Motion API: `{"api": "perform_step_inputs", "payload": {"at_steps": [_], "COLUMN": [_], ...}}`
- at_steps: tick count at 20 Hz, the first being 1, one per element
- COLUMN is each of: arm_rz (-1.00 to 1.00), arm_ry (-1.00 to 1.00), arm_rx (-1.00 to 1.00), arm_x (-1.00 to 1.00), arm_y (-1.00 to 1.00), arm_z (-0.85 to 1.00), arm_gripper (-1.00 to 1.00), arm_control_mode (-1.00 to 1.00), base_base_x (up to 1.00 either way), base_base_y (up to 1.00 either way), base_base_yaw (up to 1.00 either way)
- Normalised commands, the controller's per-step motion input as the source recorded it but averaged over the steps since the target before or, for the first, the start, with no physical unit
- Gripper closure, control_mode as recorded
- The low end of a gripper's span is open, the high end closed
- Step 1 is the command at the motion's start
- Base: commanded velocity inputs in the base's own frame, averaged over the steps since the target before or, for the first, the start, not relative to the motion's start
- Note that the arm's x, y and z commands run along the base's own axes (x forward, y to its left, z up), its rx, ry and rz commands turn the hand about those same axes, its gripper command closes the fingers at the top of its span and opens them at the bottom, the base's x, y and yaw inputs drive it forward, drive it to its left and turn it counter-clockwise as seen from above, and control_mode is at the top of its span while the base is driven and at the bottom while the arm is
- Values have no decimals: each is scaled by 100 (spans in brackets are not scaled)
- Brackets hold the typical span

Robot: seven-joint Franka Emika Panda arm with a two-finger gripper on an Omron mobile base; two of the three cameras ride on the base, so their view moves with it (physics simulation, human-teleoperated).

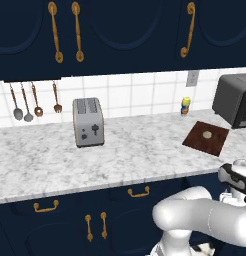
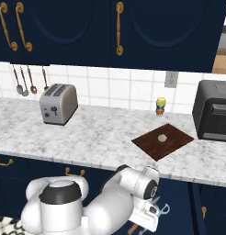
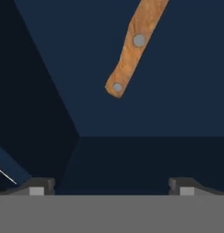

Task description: Place the appropriate cutting tool for cutting the garlic skin on the cutting board.

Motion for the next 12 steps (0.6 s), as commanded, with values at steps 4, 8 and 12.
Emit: {"api": "perform_step_inputs", "payload": {"at_steps": [4,8,12], "arm_rz": [-5,-5,-5], "arm_ry": [-20,-13,-4], "arm_rx": [-1,0,0], "arm_x": [34,43,36], "arm_y": [-16,-17,-3], "arm_z": [-4,-8,-25], "arm_gripper": [-100,-100,-100], "arm_control_mode": [-100,-100,-100], "base_base_x": [0,0,0], "base_base_y": [0,0,0], "base_base_yaw": [0,0,0]}}
